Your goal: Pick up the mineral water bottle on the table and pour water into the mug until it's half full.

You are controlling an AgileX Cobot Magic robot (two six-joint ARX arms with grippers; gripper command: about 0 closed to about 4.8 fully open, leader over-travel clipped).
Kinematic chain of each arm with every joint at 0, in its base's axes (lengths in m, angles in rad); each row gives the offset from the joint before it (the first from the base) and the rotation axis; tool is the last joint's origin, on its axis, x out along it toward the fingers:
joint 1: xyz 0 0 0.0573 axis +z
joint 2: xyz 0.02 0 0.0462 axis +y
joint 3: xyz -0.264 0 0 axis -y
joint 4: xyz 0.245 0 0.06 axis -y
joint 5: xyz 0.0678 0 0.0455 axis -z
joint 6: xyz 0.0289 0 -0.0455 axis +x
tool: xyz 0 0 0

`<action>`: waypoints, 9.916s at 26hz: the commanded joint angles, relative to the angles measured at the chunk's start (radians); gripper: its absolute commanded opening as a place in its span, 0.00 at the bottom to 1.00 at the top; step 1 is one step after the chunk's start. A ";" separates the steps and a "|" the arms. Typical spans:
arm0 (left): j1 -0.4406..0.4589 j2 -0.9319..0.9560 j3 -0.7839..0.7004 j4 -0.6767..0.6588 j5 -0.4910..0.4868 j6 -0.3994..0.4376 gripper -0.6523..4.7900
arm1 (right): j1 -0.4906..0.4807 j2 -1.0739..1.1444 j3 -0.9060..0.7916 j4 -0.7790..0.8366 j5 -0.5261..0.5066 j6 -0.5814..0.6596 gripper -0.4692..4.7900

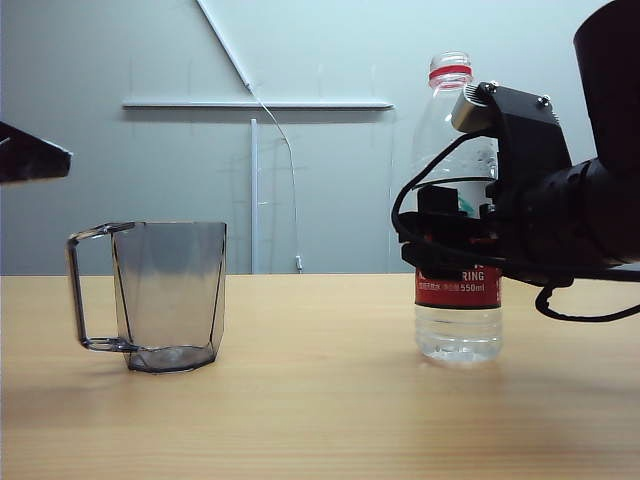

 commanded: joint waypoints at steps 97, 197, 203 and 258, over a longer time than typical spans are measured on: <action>0.354 0.002 0.003 0.009 0.002 -0.003 0.12 | 0.142 -0.090 0.533 -0.714 0.298 -1.573 0.48; 0.510 0.002 0.003 0.009 0.001 -0.003 0.12 | 0.071 -0.097 -0.169 0.135 0.200 0.105 1.00; 0.510 0.002 0.003 0.009 0.002 -0.003 0.12 | 0.079 -0.103 -0.244 0.189 0.154 0.106 1.00; 0.928 0.002 0.003 0.009 0.002 -0.003 0.12 | 1.103 -1.159 -0.278 -0.066 1.188 -0.602 0.29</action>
